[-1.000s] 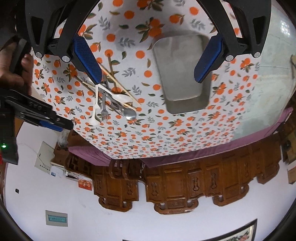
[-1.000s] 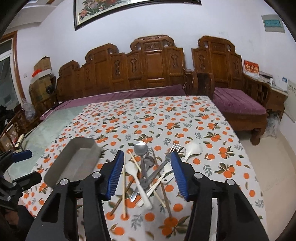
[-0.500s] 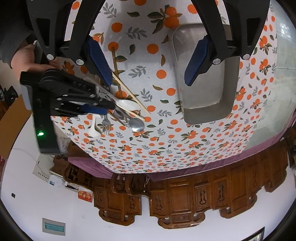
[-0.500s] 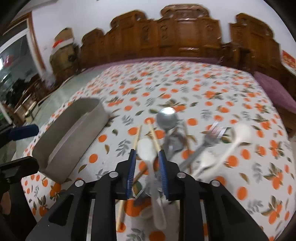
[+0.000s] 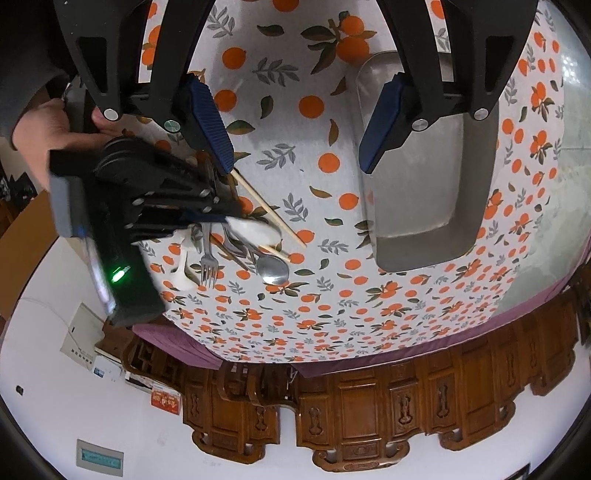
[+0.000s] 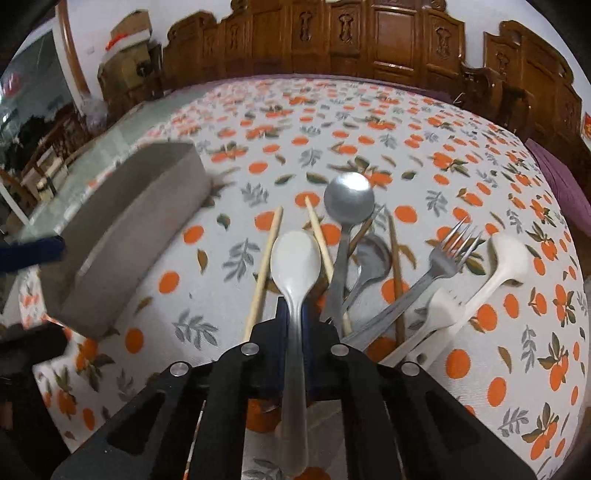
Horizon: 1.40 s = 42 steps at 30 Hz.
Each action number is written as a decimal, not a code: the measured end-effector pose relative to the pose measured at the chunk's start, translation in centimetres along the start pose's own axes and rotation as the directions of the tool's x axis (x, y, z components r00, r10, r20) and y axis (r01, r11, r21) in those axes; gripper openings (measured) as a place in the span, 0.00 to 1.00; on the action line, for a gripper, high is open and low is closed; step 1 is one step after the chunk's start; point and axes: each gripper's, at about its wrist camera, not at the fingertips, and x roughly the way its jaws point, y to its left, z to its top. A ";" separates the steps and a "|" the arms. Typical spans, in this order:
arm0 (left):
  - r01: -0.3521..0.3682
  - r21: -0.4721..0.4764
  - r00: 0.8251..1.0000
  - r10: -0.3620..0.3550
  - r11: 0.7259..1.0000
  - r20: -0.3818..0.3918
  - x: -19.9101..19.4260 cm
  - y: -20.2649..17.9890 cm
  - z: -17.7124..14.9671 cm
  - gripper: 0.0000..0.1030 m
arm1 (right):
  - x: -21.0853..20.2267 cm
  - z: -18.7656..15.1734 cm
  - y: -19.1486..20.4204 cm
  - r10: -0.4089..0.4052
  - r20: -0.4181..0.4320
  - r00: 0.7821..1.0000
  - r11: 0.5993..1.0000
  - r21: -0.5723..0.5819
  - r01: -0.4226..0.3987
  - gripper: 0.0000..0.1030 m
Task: Organize utensils
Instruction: 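Reach the right tool to the utensil pile and grasp a white plastic spoon, then grasp a wooden chopstick with the left tool while the right tool holds the spoon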
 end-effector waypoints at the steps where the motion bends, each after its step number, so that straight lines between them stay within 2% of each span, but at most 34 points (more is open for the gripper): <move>1: 0.001 0.002 1.000 -0.001 1.000 -0.001 0.2 -0.1 0.0 0.65 | -0.7 0.1 -0.3 0.012 0.021 1.000 1.000 0.015 -0.012 0.08; 6: 0.015 0.008 1.000 -0.015 1.000 -0.017 1.4 -1.2 0.7 0.58 | -3.0 0.5 -2.2 0.029 0.094 0.995 0.996 0.080 -0.036 0.08; 14: 0.034 0.014 0.997 -0.033 0.999 -0.066 5.5 -3.6 2.1 0.43 | -4.8 0.4 -4.4 0.013 0.138 0.990 0.992 0.121 -0.030 0.08; 18: 0.022 0.012 0.995 -0.021 1.000 -0.093 7.7 -4.2 2.6 0.38 | -5.2 0.4 -5.0 0.001 0.150 0.989 0.990 0.138 -0.022 0.08; 27: -0.058 -0.001 0.986 0.058 0.998 -0.157 11.4 -3.7 3.2 0.30 | -5.5 0.6 -5.1 -0.008 0.164 0.986 0.990 0.137 -0.015 0.08; 32: -0.061 -0.004 0.984 0.060 0.998 -0.170 11.7 -3.4 3.0 0.24 | -5.6 0.6 -4.9 -0.009 0.168 0.986 0.992 0.129 -0.013 0.08; 36: -0.036 -0.022 0.983 0.032 0.999 -0.179 11.5 -3.1 2.9 0.05 | -5.6 0.7 -4.5 -0.010 0.164 0.986 0.993 0.121 -0.010 0.08; 42: 0.014 -0.052 0.985 -0.023 0.999 -0.171 10.2 -2.2 2.6 0.04 | -5.9 0.9 -3.2 -0.009 0.168 0.986 0.995 0.103 -0.008 0.08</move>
